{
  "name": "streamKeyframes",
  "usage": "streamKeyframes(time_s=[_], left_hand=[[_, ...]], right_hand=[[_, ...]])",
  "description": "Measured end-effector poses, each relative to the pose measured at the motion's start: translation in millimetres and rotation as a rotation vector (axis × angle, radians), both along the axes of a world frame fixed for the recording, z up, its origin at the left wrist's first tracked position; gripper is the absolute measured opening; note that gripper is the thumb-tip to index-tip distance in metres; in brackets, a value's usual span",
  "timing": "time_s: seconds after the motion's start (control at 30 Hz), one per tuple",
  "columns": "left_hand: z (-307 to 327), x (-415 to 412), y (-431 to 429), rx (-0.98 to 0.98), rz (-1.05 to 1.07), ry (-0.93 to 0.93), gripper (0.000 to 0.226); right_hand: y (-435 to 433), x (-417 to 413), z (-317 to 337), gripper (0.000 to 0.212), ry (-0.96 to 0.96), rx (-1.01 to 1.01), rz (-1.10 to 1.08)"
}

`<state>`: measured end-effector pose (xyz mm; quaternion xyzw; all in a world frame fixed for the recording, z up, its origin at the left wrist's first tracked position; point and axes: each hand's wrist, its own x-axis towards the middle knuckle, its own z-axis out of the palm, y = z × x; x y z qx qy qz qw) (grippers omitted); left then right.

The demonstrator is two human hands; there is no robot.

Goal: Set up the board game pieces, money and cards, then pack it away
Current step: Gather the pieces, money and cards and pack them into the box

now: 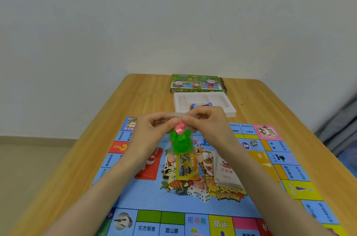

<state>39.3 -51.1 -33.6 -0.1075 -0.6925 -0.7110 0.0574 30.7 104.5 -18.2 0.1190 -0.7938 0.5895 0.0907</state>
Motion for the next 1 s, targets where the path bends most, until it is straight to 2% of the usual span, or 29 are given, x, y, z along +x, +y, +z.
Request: streamKeyframes(time_s=[0.13, 0.2, 0.3, 0.53, 0.7, 0.9, 1.0], left_hand=[[-0.1, 2.3, 2.8, 0.101, -0.083, -0.15, 0.02], [0.1, 2.1, 2.3, 0.132, -0.077, -0.164, 0.022], [0.2, 1.9, -0.1, 0.116, -0.065, -0.145, 0.018], [2.2, 3.6, 1.6, 0.051, -0.016, -0.091, 0.01], [2.6, 4.9, 2.4, 0.026, -0.023, -0.036, 0.024], [1.6, 0.3, -0.8, 0.042, 0.077, -0.026, 0.013], [4.8, 1.2, -1.0, 0.079, 0.079, -0.036, 0.019]], right_hand=[[-2.8, -0.5, -3.6, 0.011, 0.058, -0.034, 0.022], [-3.2, -1.2, -3.8, 0.011, 0.03, -0.018, 0.051], [-0.9, -0.6, -2.6, 0.014, -0.049, -0.038, 0.095], [0.2, -0.3, -1.3, 0.011, -0.024, -0.03, 0.085], [0.4, 0.3, -2.5, 0.005, -0.037, -0.093, 0.079], [2.5, 0.2, 0.4, 0.007, -0.078, -0.124, 0.081], [5.5, -0.5, 1.2, 0.014, -0.083, -0.148, 0.088]])
